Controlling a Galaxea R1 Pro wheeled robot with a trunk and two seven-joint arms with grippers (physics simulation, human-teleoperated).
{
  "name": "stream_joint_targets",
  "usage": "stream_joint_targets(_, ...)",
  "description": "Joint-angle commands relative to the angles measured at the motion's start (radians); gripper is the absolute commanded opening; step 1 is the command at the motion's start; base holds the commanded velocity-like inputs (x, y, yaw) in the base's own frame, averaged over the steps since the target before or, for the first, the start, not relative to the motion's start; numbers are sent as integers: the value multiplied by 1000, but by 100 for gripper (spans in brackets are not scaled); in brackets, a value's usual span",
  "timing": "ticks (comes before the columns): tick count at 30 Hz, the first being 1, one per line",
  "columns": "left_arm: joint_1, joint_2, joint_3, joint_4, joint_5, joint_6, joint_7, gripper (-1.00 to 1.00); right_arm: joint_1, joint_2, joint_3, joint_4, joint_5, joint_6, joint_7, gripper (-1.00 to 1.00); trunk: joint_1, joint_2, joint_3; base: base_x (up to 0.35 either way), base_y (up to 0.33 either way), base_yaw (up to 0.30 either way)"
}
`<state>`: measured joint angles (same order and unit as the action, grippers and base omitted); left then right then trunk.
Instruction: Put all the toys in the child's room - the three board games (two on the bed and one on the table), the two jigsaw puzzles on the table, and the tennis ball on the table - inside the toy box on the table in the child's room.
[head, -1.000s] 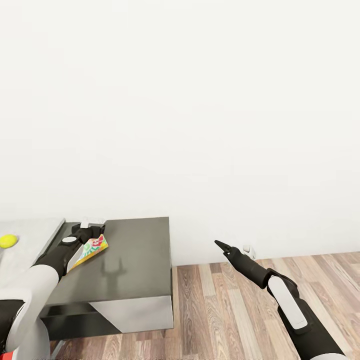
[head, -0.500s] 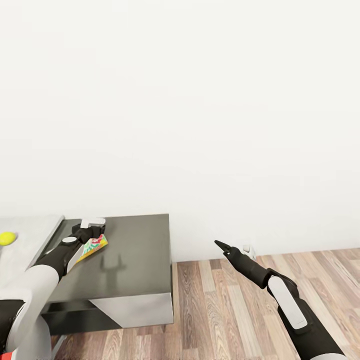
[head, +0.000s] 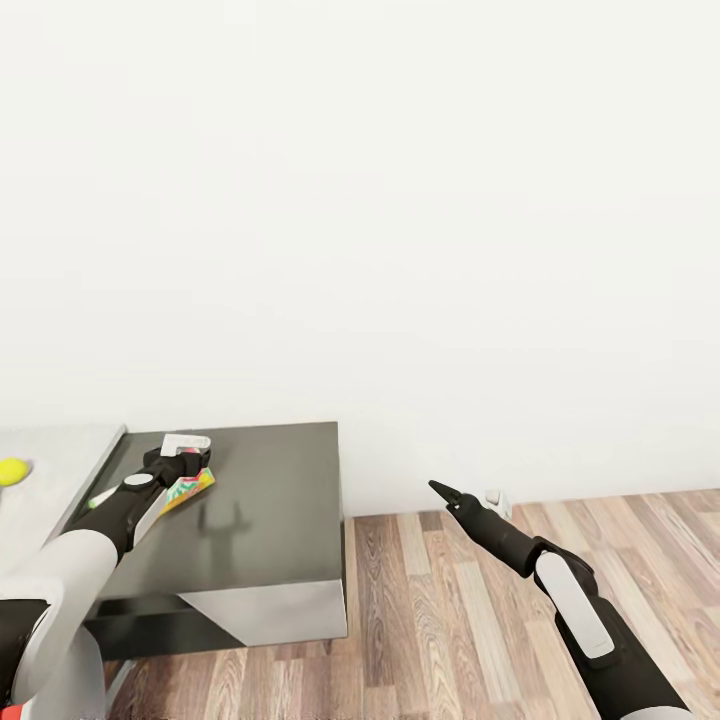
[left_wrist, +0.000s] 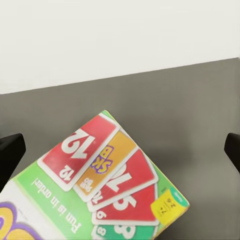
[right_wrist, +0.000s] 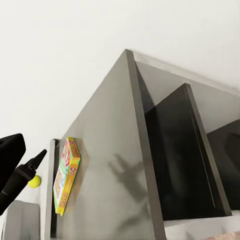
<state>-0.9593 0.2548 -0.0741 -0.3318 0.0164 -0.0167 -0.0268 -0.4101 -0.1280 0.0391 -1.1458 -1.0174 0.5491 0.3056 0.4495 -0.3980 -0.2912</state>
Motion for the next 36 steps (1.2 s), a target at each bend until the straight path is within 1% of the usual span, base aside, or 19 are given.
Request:
stream_joint_targets(1,-1,1,-7,0,2,-1,1,100,-1,-1,1,0,-4,3,0,100,0,-2,-3,0,0,0)
stream_joint_targets(26,1,1,-7,0,2,-3,2,100,-1,-1,2,-1,-3,2,3,100,0,-2,-44,1,0,0)
stream_joint_targets(36,1,1,-7,0,2,-4,2,100,0,0,3,-2,-1,-3,3,100,0,-2,-61,99,43,0)
